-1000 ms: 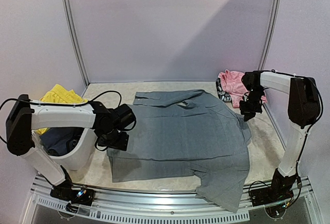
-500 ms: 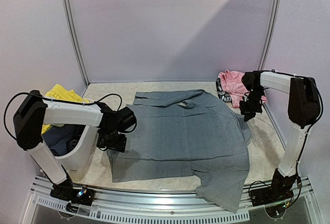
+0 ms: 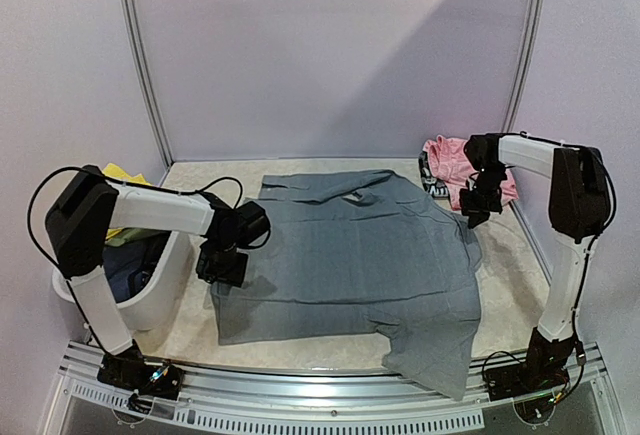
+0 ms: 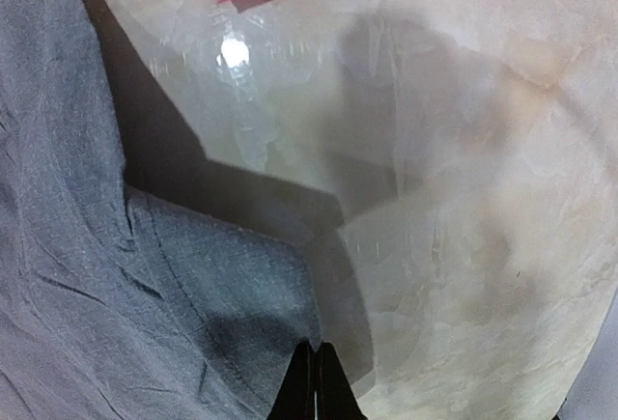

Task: Fold and stack the mixed laundry pile
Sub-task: Move the flattened shirt to the center of the board, then pick up the flattened shirt from the center of the board.

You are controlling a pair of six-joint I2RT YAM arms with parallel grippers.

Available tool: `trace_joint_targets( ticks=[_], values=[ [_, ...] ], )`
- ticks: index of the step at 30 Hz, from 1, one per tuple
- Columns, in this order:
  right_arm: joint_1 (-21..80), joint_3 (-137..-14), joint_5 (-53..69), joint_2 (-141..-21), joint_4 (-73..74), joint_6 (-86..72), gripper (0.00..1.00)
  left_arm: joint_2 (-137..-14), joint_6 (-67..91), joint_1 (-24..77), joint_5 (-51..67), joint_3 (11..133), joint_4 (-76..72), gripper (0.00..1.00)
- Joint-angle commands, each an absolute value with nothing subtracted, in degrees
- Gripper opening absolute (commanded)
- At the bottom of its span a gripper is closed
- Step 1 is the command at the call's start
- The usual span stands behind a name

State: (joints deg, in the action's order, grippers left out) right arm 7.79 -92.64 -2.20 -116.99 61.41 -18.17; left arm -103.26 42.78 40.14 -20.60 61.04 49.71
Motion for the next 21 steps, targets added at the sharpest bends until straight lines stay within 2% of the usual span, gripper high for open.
trace_joint_targets(
  ticks=[1, 3, 4, 9, 12, 16, 21],
  values=[
    [7.6, -97.0, -1.2, -120.4, 60.1, -19.7, 0.00, -106.0, 40.7, 37.6, -23.0, 64.9, 49.9, 0.51],
    [7.6, -99.3, -1.1, -121.2, 61.1, -19.6, 0.02, -105.7, 40.2, 37.6, -23.8, 67.4, 51.7, 0.52],
    [7.6, -100.3, -1.3, -121.3, 61.7, -19.5, 0.06, -105.1, 40.0, 37.9, -24.1, 68.2, 52.3, 0.54],
    [7.6, -100.5, -1.1, -117.6, 62.9, -19.7, 0.41, -99.3, 38.8, 41.1, -25.1, 68.8, 54.0, 0.71],
    [7.6, -96.9, -0.7, -113.7, 62.1, -20.7, 0.57, -96.0, 37.8, 44.4, -26.0, 68.2, 54.5, 0.81],
    [7.6, -90.5, -0.6, -105.6, 61.6, -21.9, 0.67, -91.5, 31.7, 50.8, -25.9, 68.0, 52.2, 0.87],
    [8.6, -78.6, 2.8, -94.7, 60.4, -24.2, 0.72, -88.1, 19.5, 60.6, -20.2, 69.2, 44.3, 0.87]
  ],
)
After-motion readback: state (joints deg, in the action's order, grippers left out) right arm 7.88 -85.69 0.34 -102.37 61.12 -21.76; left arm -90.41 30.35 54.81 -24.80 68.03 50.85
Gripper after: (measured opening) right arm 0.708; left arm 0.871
